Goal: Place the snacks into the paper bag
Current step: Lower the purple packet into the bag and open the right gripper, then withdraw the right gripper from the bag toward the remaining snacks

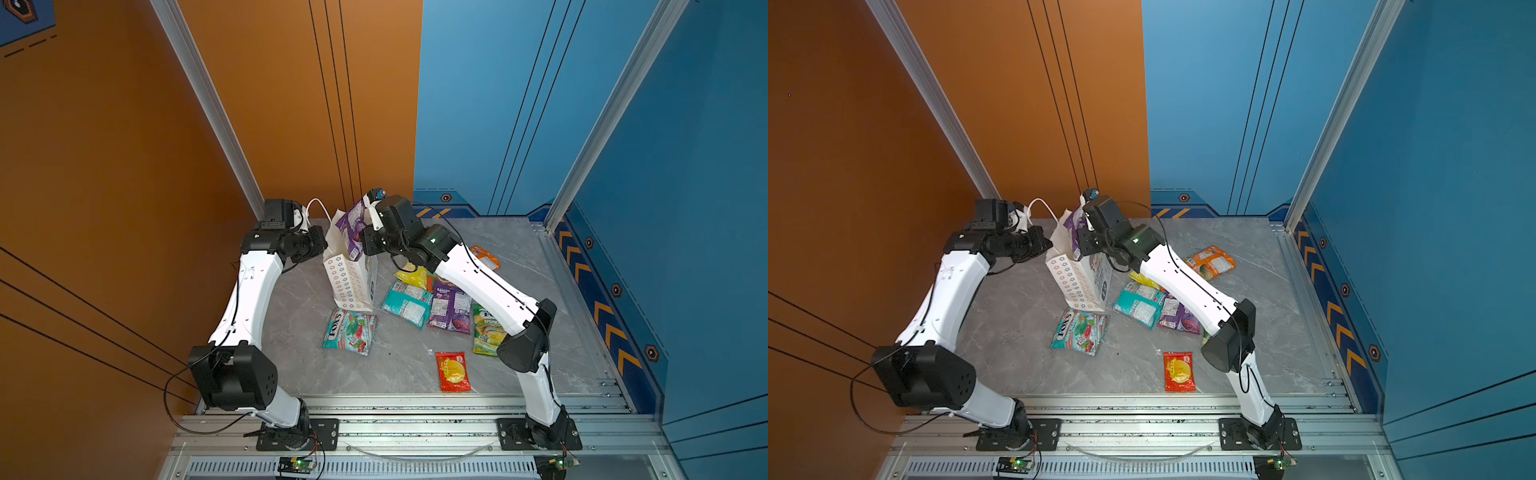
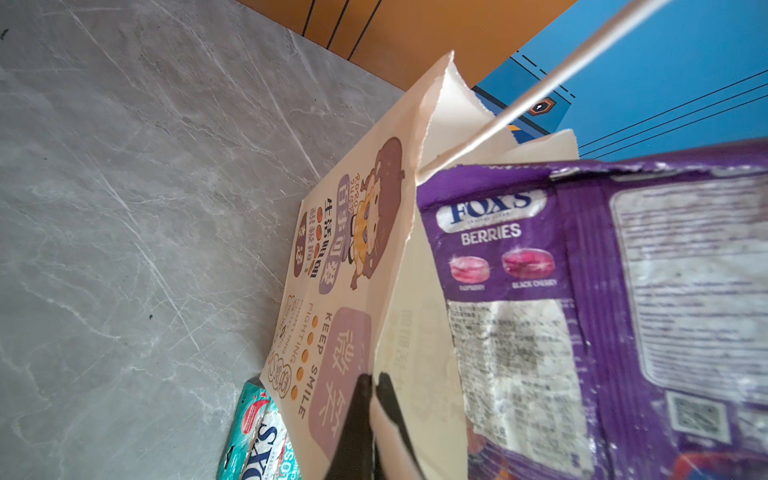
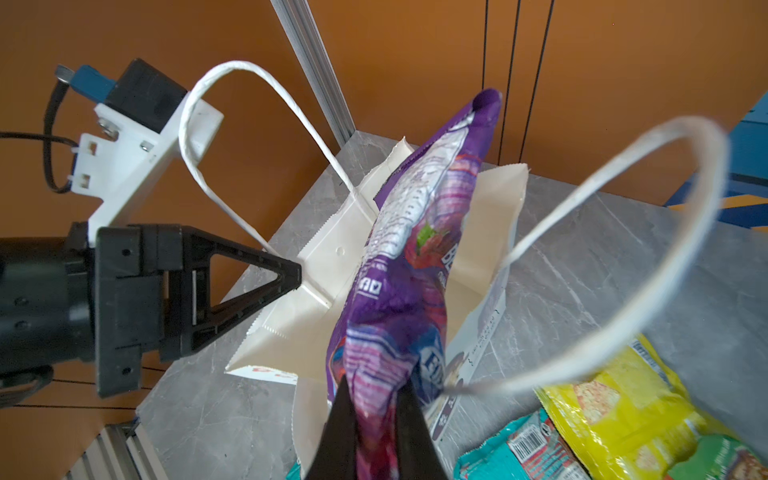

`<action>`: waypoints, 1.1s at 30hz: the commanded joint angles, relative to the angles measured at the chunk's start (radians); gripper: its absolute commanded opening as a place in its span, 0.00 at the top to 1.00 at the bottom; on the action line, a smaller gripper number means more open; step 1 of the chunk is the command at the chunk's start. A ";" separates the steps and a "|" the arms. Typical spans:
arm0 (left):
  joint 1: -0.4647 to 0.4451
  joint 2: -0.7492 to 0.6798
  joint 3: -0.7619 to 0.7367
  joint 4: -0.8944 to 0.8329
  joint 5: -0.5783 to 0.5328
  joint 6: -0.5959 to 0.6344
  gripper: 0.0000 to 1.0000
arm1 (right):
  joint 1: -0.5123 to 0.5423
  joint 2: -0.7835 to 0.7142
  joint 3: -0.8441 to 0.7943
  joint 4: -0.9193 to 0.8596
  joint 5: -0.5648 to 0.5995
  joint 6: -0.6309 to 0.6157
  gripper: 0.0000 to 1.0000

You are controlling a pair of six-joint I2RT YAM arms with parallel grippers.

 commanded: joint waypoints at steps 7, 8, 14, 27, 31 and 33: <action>-0.006 -0.030 -0.027 -0.018 0.026 -0.010 1.00 | -0.002 0.068 0.012 0.154 0.003 0.176 1.00; -0.006 -0.032 -0.027 -0.017 0.027 -0.011 1.00 | -0.001 0.071 0.013 0.162 0.009 0.186 1.00; -0.008 -0.039 -0.036 -0.004 0.032 -0.020 1.00 | 0.005 0.090 0.013 0.218 0.005 0.251 1.00; -0.002 -0.040 -0.036 -0.002 0.038 -0.019 1.00 | -0.021 -0.180 -0.190 0.328 -0.056 0.209 0.42; -0.002 -0.042 -0.035 -0.002 0.040 -0.019 1.00 | -0.043 -0.307 -0.348 0.357 -0.101 0.177 0.42; -0.002 -0.042 -0.035 -0.002 0.042 -0.017 1.00 | -0.048 -0.373 -0.431 0.334 -0.119 0.152 0.41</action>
